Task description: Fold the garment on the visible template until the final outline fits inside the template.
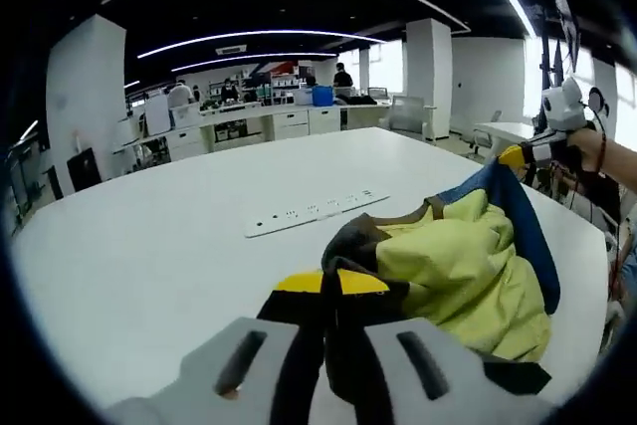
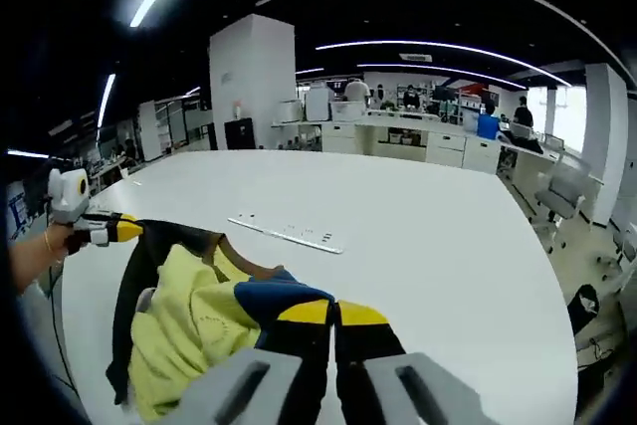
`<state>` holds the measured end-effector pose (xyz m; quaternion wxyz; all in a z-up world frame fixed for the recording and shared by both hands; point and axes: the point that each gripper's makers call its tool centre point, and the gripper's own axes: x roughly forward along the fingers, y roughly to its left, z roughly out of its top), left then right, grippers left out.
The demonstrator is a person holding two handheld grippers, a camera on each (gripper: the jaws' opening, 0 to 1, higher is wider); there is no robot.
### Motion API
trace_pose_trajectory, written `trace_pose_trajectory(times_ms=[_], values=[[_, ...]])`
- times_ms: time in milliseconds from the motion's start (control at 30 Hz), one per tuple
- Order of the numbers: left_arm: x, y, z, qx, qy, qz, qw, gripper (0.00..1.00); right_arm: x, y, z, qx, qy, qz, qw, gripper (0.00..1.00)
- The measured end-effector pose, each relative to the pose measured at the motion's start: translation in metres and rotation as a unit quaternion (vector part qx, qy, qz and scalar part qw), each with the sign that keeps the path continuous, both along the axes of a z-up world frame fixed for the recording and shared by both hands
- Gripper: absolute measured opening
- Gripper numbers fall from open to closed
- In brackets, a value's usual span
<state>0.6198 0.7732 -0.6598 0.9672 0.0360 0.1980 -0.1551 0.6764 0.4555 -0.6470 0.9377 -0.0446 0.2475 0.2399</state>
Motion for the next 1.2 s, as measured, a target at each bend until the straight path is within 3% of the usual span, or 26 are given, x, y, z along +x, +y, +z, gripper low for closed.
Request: trace_pose_trajectory(times_ms=[33, 100, 200, 400, 533, 800, 967, 1200], values=[[0.001, 0.001, -0.002, 0.003, 0.003, 0.004, 1.0, 0.0, 0.004, -0.005, -0.005, -0.016, 0.007, -0.012, 0.9998, 0.0], [0.007, 0.004, -0.008, 0.018, 0.005, 0.01, 0.9998, 0.0, 0.011, -0.003, -0.008, -0.006, 0.006, -0.014, 0.9999, 0.0], [0.015, 0.004, -0.014, 0.003, 0.01, 0.018, 0.9998, 0.0, 0.019, -0.002, -0.015, 0.008, 0.016, -0.021, 0.9996, 0.0], [0.03, 0.007, -0.037, -0.001, 0.032, 0.034, 0.9989, 0.0, 0.031, -0.006, -0.043, 0.0, 0.041, -0.036, 0.9985, 0.0], [0.033, 0.012, -0.057, 0.002, 0.055, 0.046, 0.9974, 0.0, 0.033, -0.011, -0.057, 0.018, 0.073, -0.052, 0.9959, 0.0], [0.044, 0.022, -0.081, 0.0, 0.077, 0.069, 0.9946, 0.0, 0.038, -0.019, -0.08, -0.009, 0.09, -0.049, 0.9947, 0.0], [0.048, 0.024, -0.091, 0.012, 0.081, 0.065, 0.9945, 0.0, 0.041, -0.018, -0.089, -0.02, 0.095, -0.037, 0.9946, 0.0], [0.051, 0.032, -0.101, 0.025, 0.093, 0.075, 0.9925, 0.02, 0.044, -0.021, -0.103, -0.017, 0.113, -0.051, 0.9921, 0.0]])
